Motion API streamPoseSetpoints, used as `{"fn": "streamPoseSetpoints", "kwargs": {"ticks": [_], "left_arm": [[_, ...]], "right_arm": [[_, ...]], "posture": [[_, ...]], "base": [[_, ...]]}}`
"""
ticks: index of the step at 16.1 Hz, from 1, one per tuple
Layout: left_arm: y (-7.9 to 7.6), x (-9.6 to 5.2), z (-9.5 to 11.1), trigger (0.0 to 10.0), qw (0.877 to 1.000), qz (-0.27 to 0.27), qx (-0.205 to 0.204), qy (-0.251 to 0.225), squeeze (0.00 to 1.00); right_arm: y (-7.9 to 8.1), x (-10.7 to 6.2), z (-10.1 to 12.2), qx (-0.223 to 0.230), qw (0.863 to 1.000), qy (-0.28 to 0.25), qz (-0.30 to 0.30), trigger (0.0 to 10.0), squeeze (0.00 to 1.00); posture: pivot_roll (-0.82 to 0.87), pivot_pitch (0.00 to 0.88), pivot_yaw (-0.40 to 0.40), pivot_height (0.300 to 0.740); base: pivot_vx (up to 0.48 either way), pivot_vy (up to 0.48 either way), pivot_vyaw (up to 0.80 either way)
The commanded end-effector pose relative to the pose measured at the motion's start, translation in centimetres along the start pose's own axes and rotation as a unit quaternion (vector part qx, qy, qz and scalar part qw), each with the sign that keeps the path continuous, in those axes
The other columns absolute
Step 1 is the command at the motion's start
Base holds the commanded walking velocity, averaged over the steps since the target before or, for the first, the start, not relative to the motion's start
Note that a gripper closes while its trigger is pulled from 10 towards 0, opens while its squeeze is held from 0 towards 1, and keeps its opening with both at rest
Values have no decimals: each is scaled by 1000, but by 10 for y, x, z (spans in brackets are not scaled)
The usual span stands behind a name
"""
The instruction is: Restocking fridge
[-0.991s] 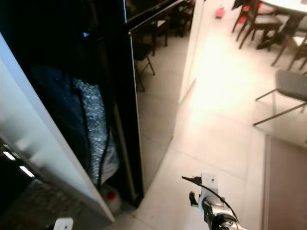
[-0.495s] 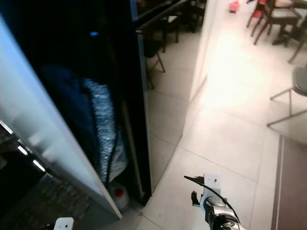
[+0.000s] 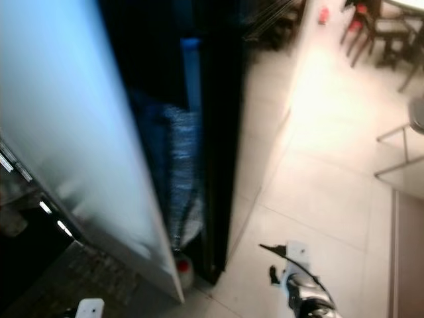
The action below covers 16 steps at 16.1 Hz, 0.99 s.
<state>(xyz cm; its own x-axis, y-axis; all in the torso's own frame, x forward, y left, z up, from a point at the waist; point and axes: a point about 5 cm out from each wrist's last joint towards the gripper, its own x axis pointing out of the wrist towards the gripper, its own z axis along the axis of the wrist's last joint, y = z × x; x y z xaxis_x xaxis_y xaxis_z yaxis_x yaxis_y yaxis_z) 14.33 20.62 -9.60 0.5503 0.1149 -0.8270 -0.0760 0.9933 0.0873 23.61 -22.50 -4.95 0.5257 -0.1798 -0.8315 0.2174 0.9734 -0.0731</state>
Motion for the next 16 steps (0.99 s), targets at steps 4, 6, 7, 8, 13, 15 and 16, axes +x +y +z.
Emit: {"fn": "streamPoseSetpoints", "kwargs": {"ticks": [4,6,7,8,13,15,16], "left_arm": [[8,-1,-3,10000,1000,8,8,6,0],[8,-1,-3,10000,1000,8,8,6,0],[8,-1,-3,10000,1000,7,8,6,0],[8,-1,-3,10000,1000,6,10,6,0],[8,-2,-4,10000,1000,5,15,6,0],[8,-2,-5,10000,1000,5,15,7,0],[8,-2,-5,10000,1000,5,16,7,0]], "right_arm": [[10,0,3,9,1000,-6,12,10000,0],[10,0,3,9,1000,-5,12,10000,0],[10,0,3,9,1000,-6,11,10000,0],[10,0,3,11,1000,-6,10,10000,0],[5,0,6,35,998,-37,-41,10000,0],[3,-1,7,48,995,-49,-66,10000,0],[2,-1,9,41,995,-60,-72,10000,0]], "posture": [[-82,0,44,740],[-83,0,46,740],[-85,0,47,740],[-85,0,48,740],[-94,0,45,740],[-98,0,44,740],[-102,0,44,740]], "base": [[0,363,0],[0,362,0],[0,345,0],[0,251,0],[0,0,0],[0,0,0],[0,0,0]]}}
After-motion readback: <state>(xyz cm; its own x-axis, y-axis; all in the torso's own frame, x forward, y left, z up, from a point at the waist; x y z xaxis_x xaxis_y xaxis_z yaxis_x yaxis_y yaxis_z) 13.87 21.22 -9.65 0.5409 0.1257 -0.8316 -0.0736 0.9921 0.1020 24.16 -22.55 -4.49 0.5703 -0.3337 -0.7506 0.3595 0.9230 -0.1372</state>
